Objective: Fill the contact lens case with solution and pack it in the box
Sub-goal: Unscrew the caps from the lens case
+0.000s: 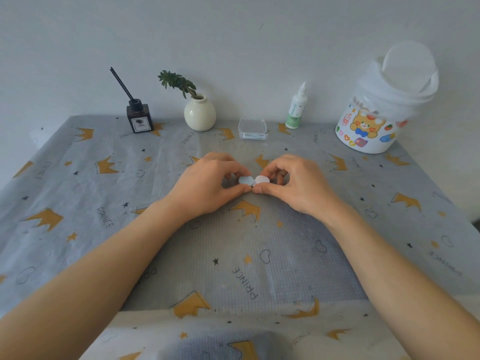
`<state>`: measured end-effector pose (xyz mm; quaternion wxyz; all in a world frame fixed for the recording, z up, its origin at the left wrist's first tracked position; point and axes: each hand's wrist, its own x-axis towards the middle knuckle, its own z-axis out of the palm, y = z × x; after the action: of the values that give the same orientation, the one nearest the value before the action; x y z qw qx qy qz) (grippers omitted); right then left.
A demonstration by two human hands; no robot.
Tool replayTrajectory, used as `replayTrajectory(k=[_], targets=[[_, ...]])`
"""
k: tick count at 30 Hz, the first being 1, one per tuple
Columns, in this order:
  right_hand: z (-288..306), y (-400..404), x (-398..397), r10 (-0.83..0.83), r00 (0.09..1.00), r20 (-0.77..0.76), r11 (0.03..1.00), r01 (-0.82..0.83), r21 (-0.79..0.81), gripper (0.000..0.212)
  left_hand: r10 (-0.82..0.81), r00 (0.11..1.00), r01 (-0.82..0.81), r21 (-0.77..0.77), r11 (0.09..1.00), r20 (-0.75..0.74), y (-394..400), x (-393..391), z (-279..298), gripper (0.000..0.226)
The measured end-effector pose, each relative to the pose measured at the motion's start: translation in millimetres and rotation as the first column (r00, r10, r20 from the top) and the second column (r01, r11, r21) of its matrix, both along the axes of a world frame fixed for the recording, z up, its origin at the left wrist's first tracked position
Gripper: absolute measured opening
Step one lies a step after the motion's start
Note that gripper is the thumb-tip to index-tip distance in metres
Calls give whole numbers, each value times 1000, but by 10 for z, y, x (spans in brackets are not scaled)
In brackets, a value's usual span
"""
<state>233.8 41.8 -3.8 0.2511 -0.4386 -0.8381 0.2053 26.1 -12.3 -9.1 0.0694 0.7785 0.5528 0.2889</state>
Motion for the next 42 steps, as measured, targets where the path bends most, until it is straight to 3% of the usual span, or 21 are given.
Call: replayTrajectory(k=[15, 21, 25, 31, 37, 42], targets=[[45, 8, 49, 111, 991, 69, 994, -111, -6, 22, -7, 1000, 7, 2, 1000, 2, -5, 7, 4, 27], [44, -19, 77, 92, 995, 42, 995, -90, -29, 49, -7, 1000, 7, 0, 1000, 21, -8, 2, -8, 26], [21, -23, 68, 23, 998, 53, 1000, -24, 19, 42, 3, 1000, -3, 3, 1000, 16, -2, 2, -20, 27], [26, -26, 71, 74, 995, 65, 997, -75, 16, 22, 3, 1000, -3, 3, 1000, 13, 0, 3, -21, 27], [-8, -29, 72, 69, 994, 82, 997, -72, 38, 45, 9, 1000, -9, 11, 1000, 29, -2, 9, -32, 26], [-14, -40, 44, 62, 996, 72, 996, -66, 52, 25, 4, 1000, -4, 20, 1000, 22, 3, 2, -36, 26]])
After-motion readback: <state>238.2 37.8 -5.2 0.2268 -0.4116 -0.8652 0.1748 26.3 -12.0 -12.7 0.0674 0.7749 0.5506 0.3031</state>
